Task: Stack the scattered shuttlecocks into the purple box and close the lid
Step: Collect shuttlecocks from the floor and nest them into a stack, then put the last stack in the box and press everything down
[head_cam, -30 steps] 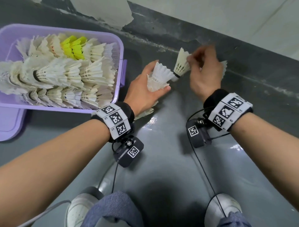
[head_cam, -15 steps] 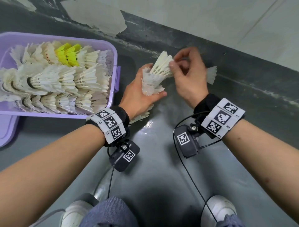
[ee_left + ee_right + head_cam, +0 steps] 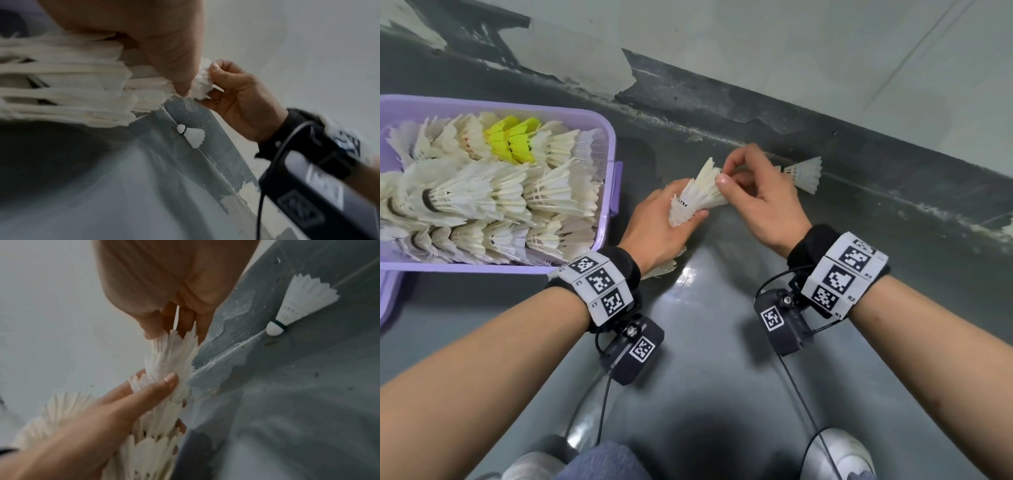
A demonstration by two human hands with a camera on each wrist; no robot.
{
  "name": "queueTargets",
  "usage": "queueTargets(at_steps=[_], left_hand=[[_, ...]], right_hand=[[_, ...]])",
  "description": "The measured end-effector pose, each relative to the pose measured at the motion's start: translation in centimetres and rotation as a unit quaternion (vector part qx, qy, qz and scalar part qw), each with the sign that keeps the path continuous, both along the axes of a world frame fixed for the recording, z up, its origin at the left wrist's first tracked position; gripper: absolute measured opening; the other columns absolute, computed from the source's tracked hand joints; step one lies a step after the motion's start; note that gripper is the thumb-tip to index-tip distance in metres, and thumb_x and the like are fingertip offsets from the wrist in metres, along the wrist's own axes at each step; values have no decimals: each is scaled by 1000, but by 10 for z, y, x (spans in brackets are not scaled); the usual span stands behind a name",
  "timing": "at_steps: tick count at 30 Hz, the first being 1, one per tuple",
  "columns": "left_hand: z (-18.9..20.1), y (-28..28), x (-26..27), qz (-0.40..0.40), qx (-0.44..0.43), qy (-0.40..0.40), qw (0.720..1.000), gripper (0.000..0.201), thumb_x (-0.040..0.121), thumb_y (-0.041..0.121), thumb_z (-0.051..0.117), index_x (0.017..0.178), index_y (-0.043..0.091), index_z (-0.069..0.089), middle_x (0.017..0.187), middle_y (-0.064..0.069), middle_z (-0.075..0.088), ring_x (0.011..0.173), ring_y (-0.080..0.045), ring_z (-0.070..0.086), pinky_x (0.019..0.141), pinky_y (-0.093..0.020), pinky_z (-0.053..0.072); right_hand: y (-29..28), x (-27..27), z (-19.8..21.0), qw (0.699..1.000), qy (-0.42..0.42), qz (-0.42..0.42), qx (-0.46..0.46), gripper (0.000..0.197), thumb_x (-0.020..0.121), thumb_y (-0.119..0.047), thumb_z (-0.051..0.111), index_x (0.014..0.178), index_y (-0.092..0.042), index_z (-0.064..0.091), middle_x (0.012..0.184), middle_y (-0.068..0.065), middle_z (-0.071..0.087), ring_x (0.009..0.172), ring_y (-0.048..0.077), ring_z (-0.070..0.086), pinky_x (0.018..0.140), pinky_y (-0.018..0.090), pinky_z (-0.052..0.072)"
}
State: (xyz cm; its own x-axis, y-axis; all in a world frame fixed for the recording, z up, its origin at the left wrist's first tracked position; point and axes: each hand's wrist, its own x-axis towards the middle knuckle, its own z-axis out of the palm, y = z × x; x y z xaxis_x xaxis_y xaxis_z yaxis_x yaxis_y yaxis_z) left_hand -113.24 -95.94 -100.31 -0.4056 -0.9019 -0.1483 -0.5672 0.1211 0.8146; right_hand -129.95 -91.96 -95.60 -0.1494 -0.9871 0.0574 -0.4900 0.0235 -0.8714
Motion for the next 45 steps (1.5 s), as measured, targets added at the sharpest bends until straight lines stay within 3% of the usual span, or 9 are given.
queueTargets(at_steps=[4,9,11,14,20,25,32,40,45], left_hand=[[0,-2,-4,8,-3,1,1000,46,85,44,64,127,34,51,114,-1,62,104,-17,59,95,-31,45],[3,-3,-5,10,-2,-2,1000,51,84,45,64,131,33,48,117,-1,61,107,-17,57,98,-33,44],[4,-3,-6,14,2,-3,1000,51,84,45,64,131,34,47,117,-1,61,107,-17,58,98,-35,45],[6,0,-7,14,2,-2,1000,51,84,45,64,131,34,47,117,-1,61,106,-17,58,98,-36,45],[12,9,-5,34,10,15,999,51,80,54,61,128,42,46,115,1,62,105,-14,59,98,-32,45],[42,24,-2,104,-9,56,993,50,84,44,65,130,33,47,112,12,61,102,-4,58,92,-16,43],[100,34,33,92,-101,-37,990,57,81,36,71,132,28,47,109,17,56,96,5,52,79,-2,37],[145,18,88,124,-187,-116,968,72,76,45,74,139,31,42,135,10,53,124,-8,47,106,-26,35],[153,1,128,87,-208,-181,957,82,74,54,71,143,42,29,136,4,51,122,-16,49,103,-40,40]], right_hand=[[-1,-22,-18,973,66,-211,-72,11,89,-22,56,99,-19,58,101,-3,58,95,14,57,79,10,40],[-12,-64,-47,914,152,-358,120,73,80,-30,67,138,-6,31,142,18,30,131,36,29,111,39,24],[-17,-73,-54,907,87,-371,179,88,79,-35,70,145,-6,17,145,18,32,133,35,33,112,41,28],[-18,-84,-56,897,3,-387,212,63,86,-30,64,136,-5,37,134,13,53,122,29,52,97,25,39],[-23,-59,-19,936,-97,-336,34,16,89,-7,55,103,-9,62,97,0,64,96,15,61,81,21,46],[-26,-17,28,957,-193,-178,-123,26,82,-1,50,72,-24,53,62,-20,57,62,-2,51,60,17,40],[-18,32,58,981,-163,14,-103,17,81,-14,53,74,-29,57,67,-11,57,67,11,52,64,33,43],[-28,82,87,973,-202,54,-96,10,85,-25,50,81,-18,55,66,-14,53,64,2,47,61,23,38],[-34,109,92,978,-173,86,-76,11,87,-31,60,80,-25,55,69,-15,60,63,-6,53,63,19,44]])
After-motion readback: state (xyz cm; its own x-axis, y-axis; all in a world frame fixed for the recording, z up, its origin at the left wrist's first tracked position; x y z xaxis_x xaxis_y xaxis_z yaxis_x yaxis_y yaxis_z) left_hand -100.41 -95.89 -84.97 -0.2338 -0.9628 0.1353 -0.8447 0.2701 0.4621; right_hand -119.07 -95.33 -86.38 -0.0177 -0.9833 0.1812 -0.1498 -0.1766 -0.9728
